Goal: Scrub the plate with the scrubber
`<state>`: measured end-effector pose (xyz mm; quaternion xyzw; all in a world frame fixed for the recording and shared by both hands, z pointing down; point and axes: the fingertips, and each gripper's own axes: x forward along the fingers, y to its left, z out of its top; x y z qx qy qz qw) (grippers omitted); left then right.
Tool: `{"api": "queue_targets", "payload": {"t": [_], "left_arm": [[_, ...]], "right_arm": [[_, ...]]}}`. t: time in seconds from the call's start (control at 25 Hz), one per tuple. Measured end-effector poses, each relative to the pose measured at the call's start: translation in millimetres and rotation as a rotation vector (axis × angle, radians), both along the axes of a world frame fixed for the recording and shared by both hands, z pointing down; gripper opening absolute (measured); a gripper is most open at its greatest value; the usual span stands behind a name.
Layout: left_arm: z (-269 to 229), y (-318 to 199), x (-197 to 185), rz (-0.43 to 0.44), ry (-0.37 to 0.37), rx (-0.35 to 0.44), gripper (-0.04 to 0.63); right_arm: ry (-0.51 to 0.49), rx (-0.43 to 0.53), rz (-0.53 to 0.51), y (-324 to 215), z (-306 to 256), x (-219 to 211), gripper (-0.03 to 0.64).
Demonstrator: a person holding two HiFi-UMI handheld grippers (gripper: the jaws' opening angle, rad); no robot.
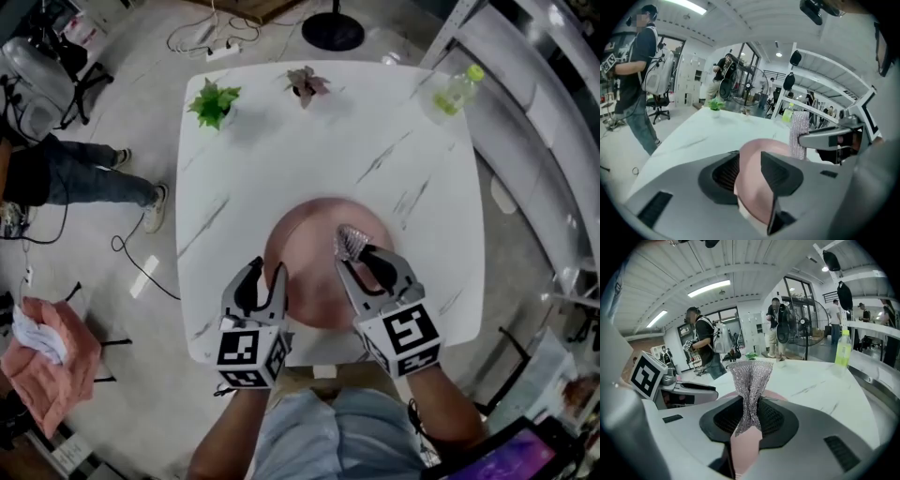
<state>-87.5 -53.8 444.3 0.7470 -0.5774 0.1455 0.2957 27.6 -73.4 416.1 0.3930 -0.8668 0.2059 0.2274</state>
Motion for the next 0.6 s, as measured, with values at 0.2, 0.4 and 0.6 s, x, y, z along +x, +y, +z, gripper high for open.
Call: {"api": "queue_targets", "payload": {"t": [0.2,0.4,0.6], "left_arm": [[40,-10,-18,-0.077,0.047,-0.096,0.118],[66,-6,-20,-0.080,0.024,-0.224,0.029],[60,-13,-17,-0.062,0.060,-0.213,0.015]], "right_arm": [[0.036,-0.034,-0.020,-5,27,-7,0.110],[0.076,-0.080,-0.055,-3,40,-10,0.111],[0.145,-0.151,-0.115,-2,50,-12,0.110]]}}
